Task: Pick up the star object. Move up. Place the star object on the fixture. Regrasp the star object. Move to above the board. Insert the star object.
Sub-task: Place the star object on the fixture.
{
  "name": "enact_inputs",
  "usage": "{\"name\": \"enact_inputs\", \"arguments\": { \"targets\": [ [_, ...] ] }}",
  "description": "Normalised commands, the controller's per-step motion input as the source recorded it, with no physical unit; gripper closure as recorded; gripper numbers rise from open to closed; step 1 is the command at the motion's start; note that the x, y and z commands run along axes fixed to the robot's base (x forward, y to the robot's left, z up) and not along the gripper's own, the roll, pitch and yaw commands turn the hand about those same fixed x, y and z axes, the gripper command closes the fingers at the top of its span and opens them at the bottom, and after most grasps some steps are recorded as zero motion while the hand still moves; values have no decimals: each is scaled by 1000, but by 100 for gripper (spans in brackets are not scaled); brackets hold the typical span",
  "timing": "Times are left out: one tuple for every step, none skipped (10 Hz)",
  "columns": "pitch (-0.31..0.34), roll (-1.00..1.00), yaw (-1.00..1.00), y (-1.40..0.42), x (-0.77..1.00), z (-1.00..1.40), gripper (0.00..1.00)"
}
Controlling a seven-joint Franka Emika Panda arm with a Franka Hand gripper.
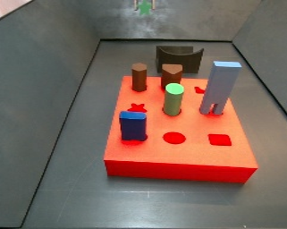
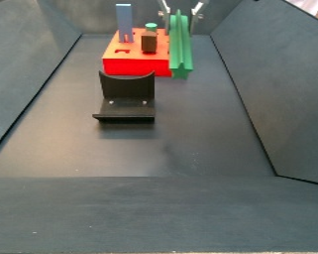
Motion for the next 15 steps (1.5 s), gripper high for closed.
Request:
{"name": "enact_inputs", "arguments": {
  "targets": [
    [23, -1000, 70, 33, 1000, 90, 100],
    [48, -1000, 52, 40, 1000, 62, 100],
    [57, -1000, 43, 43, 1000, 47, 100],
    [76, -1000, 19, 47, 1000, 26, 100],
    [88, -1000, 7, 50, 1000, 20, 100],
    [115, -1000, -33, 56, 1000, 0, 100],
    [115, -877, -59, 58, 1000, -15, 100],
    [108, -728, -77, 60, 1000, -23, 100],
    [95, -575, -92, 59, 926, -23, 100],
    [78, -369, -103, 55, 828, -24, 100],
    [66, -236, -103, 42, 750, -21, 100],
    [50, -181, -100, 29, 660, -15, 100],
    [38, -159, -82, 34, 536, -18, 100],
    [42, -152, -72, 34, 450, -16, 100],
    [46, -144, -63, 36, 370, -16, 100]
  ]
}}
